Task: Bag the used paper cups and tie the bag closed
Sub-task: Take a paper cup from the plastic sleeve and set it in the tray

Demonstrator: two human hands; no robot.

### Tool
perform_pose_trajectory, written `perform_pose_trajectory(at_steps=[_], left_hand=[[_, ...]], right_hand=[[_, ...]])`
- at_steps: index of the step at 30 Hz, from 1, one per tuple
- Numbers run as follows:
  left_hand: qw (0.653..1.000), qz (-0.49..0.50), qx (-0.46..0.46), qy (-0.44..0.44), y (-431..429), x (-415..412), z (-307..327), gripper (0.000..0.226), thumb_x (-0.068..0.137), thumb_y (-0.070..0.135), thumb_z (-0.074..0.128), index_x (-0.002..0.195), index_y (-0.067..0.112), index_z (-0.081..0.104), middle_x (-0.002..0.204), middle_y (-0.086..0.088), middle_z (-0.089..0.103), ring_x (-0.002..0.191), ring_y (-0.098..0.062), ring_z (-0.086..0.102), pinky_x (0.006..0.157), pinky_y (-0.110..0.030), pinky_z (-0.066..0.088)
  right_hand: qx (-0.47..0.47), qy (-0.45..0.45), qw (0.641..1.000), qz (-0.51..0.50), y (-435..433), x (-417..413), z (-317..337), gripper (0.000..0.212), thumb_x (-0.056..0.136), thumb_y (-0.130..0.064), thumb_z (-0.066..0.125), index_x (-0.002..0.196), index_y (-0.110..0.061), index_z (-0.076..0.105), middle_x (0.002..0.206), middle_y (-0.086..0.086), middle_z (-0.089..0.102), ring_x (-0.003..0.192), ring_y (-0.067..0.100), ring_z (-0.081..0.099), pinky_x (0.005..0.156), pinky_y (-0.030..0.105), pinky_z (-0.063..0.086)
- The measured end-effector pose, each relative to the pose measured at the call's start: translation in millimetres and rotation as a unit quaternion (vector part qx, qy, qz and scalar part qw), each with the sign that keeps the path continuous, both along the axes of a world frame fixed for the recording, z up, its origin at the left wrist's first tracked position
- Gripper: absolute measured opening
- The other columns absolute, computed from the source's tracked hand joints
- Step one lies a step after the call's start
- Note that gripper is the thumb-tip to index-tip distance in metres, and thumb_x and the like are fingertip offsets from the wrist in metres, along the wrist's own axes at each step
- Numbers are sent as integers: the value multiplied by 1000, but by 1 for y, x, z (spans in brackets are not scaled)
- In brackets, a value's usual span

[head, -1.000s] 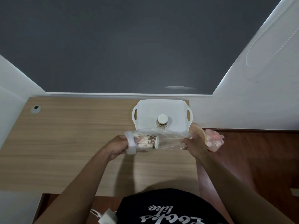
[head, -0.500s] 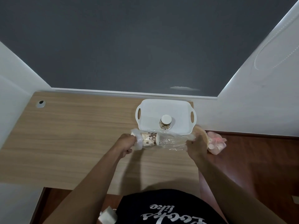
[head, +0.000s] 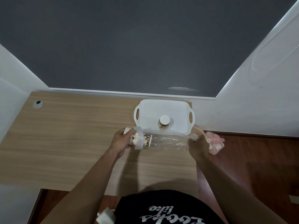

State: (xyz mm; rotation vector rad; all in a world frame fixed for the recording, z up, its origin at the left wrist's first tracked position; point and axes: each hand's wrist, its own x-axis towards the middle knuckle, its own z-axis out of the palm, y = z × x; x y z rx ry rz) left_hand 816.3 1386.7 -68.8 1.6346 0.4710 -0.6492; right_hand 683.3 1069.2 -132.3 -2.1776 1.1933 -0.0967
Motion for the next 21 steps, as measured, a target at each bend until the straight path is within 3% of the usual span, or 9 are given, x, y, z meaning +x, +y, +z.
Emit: perform_pose_trajectory(at_steps=[4, 7, 9, 11, 13, 15, 16, 18, 21], left_hand=[[989, 6, 91, -113, 10, 7, -1, 15, 103, 17, 74, 90, 10, 77, 71, 5, 77, 62, -8, 66, 62, -28, 51], [970, 22, 148, -192, 11, 14, -6, 19, 105, 18, 72, 97, 0, 74, 106, -21, 71, 92, -21, 66, 89, -34, 54], [956, 47, 198, -210, 7, 16, -1, 26, 107, 23, 69, 110, -3, 69, 128, -15, 47, 116, -24, 54, 110, -29, 44], [954, 79, 186, -220, 1, 19, 5, 32, 109, 26, 67, 120, -4, 66, 135, -14, 40, 122, -21, 48, 113, -22, 37], [964, 99, 149, -196, -7, 21, 12, 36, 108, 32, 68, 124, 0, 68, 139, -12, 44, 121, -20, 55, 111, -21, 40], [976, 117, 75, -165, -15, 23, 10, 41, 102, 45, 72, 119, 8, 76, 133, -13, 68, 116, -26, 72, 109, -39, 58], [981, 116, 30, -151, -18, 22, 10, 37, 101, 45, 72, 115, 11, 79, 122, -12, 79, 108, -27, 79, 99, -44, 65], [986, 113, -67, -98, -30, 17, 19, 22, 108, 31, 68, 115, 14, 80, 103, -5, 86, 91, -21, 84, 78, -37, 70], [988, 80, -130, 9, -45, 12, 19, 27, 113, 28, 61, 125, 10, 77, 113, -10, 86, 93, -18, 83, 74, -33, 67]], right_hand=[[26, -30, 999, 30, 11, -6, 34, 42, 77, -10, 66, 111, -35, 67, 78, -16, 64, 80, 25, 68, 76, 27, 46], [84, 9, 995, 49, 13, -10, 38, 48, 83, 0, 66, 128, -16, 68, 87, 7, 71, 81, 30, 68, 64, 26, 42], [99, 38, 993, 56, 12, -12, 36, 48, 87, 1, 65, 133, -12, 66, 88, 9, 71, 70, 20, 62, 58, 24, 40], [95, 76, 991, 56, 9, -16, 33, 40, 91, -6, 66, 131, -8, 67, 88, 7, 69, 76, 26, 65, 61, 25, 38], [100, 99, 989, 52, 6, -19, 32, 20, 92, -9, 67, 111, -4, 72, 84, 6, 65, 88, 36, 68, 58, 24, 34], [114, 112, 986, 55, 5, -18, 30, 13, 95, -14, 70, 98, -1, 72, 79, 5, 64, 95, 38, 71, 58, 21, 35], [125, 122, 982, 66, 6, -17, 29, 25, 96, -21, 74, 107, 1, 71, 87, 5, 66, 103, 36, 71, 64, 23, 41], [140, 138, 976, 96, 6, -16, 28, 72, 90, -36, 83, 148, -6, 53, 132, 9, 62, 132, 34, 58, 98, 33, 46], [77, 139, 973, 165, 16, -6, 43, 119, 80, -56, 87, 168, -16, 19, 170, 9, 28, 159, 33, 24, 126, 49, 26]])
